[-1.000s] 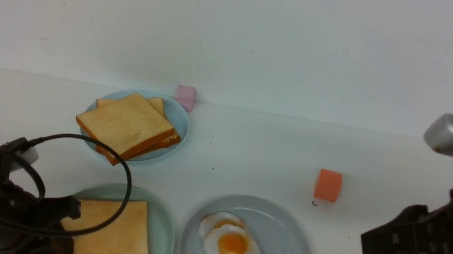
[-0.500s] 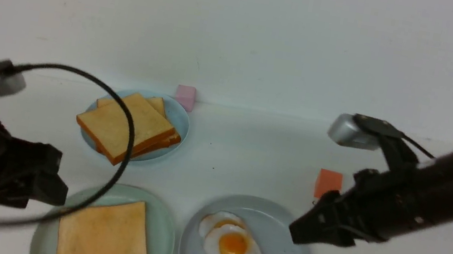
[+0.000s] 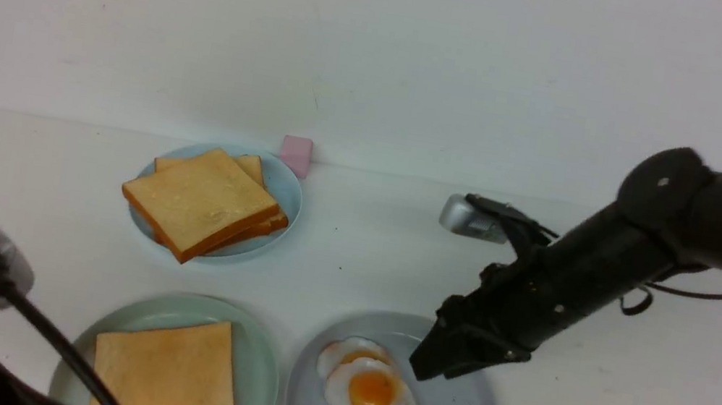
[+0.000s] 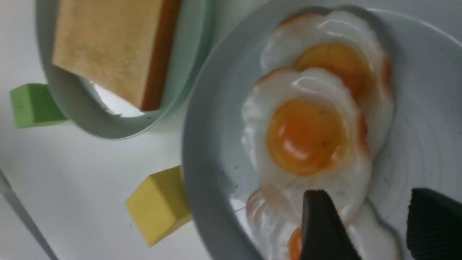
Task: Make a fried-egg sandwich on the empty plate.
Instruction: Use the right arm to grab a fried egg
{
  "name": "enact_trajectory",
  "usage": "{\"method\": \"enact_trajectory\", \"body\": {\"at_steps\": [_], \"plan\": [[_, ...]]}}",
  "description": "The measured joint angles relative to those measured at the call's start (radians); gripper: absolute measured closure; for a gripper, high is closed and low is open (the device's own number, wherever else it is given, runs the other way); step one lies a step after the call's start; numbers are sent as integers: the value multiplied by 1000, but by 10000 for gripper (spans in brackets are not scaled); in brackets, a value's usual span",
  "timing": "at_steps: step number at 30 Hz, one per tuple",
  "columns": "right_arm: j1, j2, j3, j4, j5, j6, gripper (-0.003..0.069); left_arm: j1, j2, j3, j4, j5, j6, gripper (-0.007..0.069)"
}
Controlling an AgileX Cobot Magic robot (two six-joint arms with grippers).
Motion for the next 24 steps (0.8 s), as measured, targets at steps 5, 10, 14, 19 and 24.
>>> {"method": "enact_trajectory", "body": {"at_steps": [5,10,14,19,24], "plan": [[0,79,-53,13,0,-3,310,0,0,10,-16,-15,18,638],[0,120,-61,56,-14,-16,310,0,0,10,-19,-36,18,638],[0,133,-61,84,-13,-30,311,0,0,10,-19,-42,18,638],[0,134,-61,96,-13,-32,336,0,0,10,-24,-51,19,638],[0,144,-61,102,-13,-33,396,0,0,10,-30,-55,19,638]]}}
